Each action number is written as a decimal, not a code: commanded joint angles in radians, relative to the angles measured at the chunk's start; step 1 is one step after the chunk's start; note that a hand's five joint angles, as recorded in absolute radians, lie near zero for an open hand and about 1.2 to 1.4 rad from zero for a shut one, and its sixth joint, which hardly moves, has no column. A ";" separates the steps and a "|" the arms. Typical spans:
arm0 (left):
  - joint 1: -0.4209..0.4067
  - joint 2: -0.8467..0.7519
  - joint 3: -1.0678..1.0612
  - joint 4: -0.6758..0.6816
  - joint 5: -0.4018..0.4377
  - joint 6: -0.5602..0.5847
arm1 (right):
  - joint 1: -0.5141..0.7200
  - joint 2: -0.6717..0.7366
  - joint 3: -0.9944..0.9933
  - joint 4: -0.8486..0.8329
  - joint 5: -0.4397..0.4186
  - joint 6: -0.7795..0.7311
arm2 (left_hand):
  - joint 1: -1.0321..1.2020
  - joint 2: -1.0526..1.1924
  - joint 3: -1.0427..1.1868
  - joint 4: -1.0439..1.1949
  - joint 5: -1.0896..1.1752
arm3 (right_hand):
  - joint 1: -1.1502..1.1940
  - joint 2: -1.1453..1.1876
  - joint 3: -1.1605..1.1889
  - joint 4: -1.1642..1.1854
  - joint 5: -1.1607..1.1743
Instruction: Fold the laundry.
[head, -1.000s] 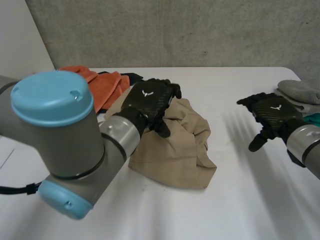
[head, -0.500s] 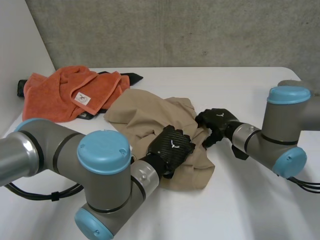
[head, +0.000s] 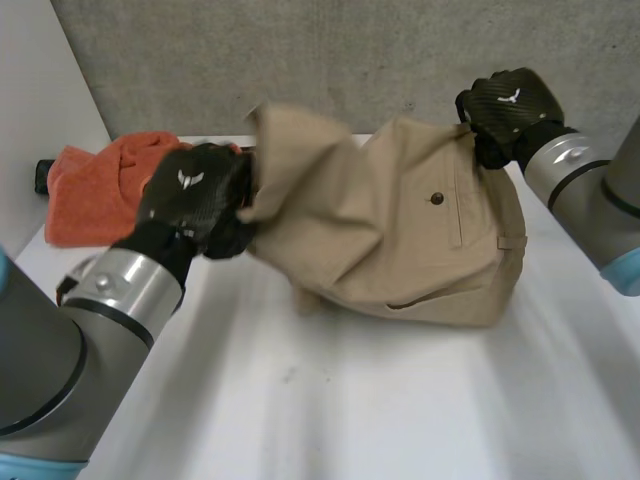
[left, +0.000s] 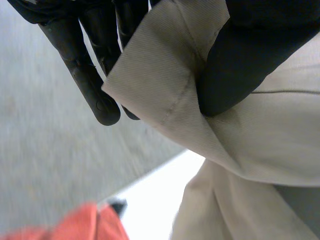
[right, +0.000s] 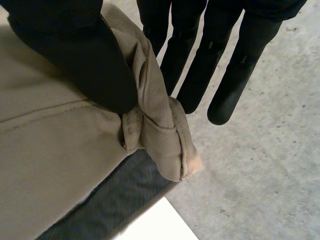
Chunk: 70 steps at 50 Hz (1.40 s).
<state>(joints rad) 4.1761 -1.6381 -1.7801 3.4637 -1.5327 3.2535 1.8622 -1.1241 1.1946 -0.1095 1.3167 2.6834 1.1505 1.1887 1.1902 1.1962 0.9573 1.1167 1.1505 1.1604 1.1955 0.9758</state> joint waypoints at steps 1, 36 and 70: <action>0.059 -0.183 -0.035 -0.018 -0.007 -0.086 | 0.071 0.191 -0.042 -0.064 0.012 -0.010 | 0.197 0.158 0.157 0.151 0.215 | 0.280 0.246 0.236 0.201 0.246; 0.098 0.209 -0.295 -0.048 0.020 0.230 | 0.072 -0.246 0.381 0.358 0.050 -0.099 | -0.535 -0.574 -0.575 -0.581 -0.517 | -0.727 -0.760 -0.770 -0.805 -0.760; 0.087 -0.078 -0.133 0.261 -0.010 0.287 | 0.135 -0.337 0.542 -0.214 0.091 -0.257 | 0.246 0.208 0.206 0.200 0.264 | 0.280 0.246 0.236 0.201 0.246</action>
<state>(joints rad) 4.2708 -1.8982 -1.9483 3.6774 -1.4776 3.5275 1.9983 -1.2656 1.7840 -0.3479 1.4032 2.4203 1.1579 1.1938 1.1871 1.1957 0.9632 1.1099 1.1776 1.1768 1.1956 0.9810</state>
